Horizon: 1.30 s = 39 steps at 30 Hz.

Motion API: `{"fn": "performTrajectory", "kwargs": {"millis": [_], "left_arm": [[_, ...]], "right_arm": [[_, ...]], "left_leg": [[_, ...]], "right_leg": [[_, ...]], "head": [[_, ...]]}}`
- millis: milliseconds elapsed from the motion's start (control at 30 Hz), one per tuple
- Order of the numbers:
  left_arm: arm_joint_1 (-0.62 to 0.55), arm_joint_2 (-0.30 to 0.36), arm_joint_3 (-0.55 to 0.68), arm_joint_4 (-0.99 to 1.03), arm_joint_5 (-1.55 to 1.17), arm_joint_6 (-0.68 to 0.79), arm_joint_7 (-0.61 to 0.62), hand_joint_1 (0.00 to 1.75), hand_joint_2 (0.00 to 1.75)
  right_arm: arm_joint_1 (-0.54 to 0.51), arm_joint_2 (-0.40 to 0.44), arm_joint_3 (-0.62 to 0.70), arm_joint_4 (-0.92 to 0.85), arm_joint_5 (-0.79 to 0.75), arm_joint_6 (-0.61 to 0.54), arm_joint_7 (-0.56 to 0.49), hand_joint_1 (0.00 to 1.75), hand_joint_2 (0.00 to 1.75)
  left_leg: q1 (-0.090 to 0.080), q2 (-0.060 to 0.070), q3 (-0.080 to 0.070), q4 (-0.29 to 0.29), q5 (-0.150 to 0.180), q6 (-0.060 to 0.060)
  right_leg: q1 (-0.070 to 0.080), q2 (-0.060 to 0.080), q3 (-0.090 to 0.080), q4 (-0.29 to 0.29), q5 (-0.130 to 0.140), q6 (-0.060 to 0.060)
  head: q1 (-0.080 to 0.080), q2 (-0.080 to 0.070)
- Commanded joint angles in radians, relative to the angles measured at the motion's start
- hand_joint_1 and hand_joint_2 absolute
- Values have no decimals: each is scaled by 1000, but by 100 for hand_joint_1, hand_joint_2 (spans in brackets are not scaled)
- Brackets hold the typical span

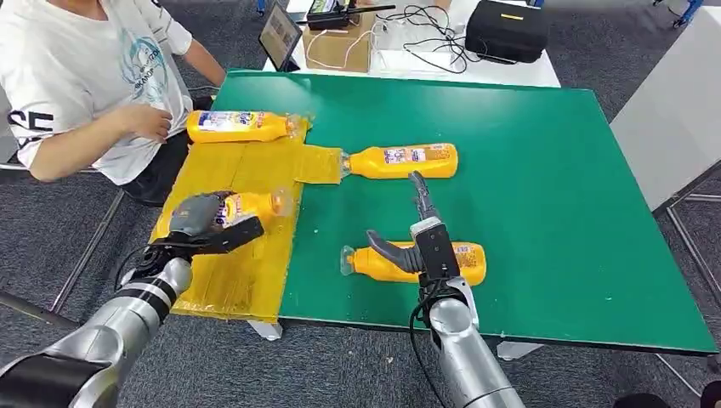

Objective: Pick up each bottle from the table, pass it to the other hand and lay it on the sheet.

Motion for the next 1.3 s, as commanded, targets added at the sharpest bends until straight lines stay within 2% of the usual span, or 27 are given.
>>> {"fn": "performTrajectory", "kwargs": {"millis": [33,233,400,467,500,767,867,1000,1033,1067,1167,1300], "left_arm": [[-93,35,-202,188,-152,-244,41,175,175],[-109,25,-223,199,-183,-330,65,175,175],[-103,20,-220,194,-186,-321,83,175,175],[-103,20,-206,198,-175,-341,78,80,175],[-94,20,-190,189,-160,-320,68,0,175],[-72,20,-148,191,-132,-310,54,0,175],[-51,17,-77,178,-68,-268,14,0,175],[-9,8,66,140,78,-182,-135,0,175],[19,0,142,112,162,-162,-234,0,175],[41,-4,185,98,211,-158,-293,0,0],[105,-43,324,11,386,-171,-452,0,0],[182,-97,358,-151,569,-279,-452,0,0]], "right_arm": [[-76,-1,2,121,8,32,4,0,175],[-102,-4,18,178,26,50,16,0,175],[-112,-3,21,196,32,54,20,0,175],[-115,-2,22,203,34,58,21,0,175],[-117,-1,23,208,36,60,23,0,175],[-127,-3,23,233,44,60,26,0,175],[-140,-6,26,260,55,55,31,0,175],[-147,-12,29,285,62,46,26,0,175],[-147,-16,33,289,66,42,24,0,175],[-148,-20,35,295,69,39,22,0,175],[-143,-36,55,299,98,25,27,0,175],[-112,-66,97,270,182,-6,64,0,175]], "left_leg": [[0,1,2,0,-1,-1],[1,3,8,-1,-2,-2],[1,2,9,-1,-2,-2],[0,1,7,-1,-1,-1],[1,3,10,-1,-2,-2],[0,3,9,-2,-2,-1],[0,3,9,-2,-2,-1],[0,2,9,-2,-1,-1],[0,3,11,-2,-2,-2],[0,2,9,-2,-1,-1],[0,2,10,-2,-2,-1],[0,-2,9,-2,-1,-1]], "right_leg": [[0,1,2,0,0,-1],[1,3,8,0,-1,-2],[1,3,8,-1,-1,-2],[0,2,6,0,0,-1],[1,3,9,0,-1,-2],[0,3,8,0,-1,-1],[0,3,8,0,-1,-1],[0,2,8,0,-1,-1],[1,4,11,-1,-1,-2],[0,3,9,0,-1,-1],[0,2,9,0,-1,-1],[0,-1,10,-1,-2,-1]], "head": [[0,0],[0,0],[0,0],[0,0],[0,0],[0,0],[0,0],[0,0],[0,0],[0,0],[0,0],[0,0]]}}
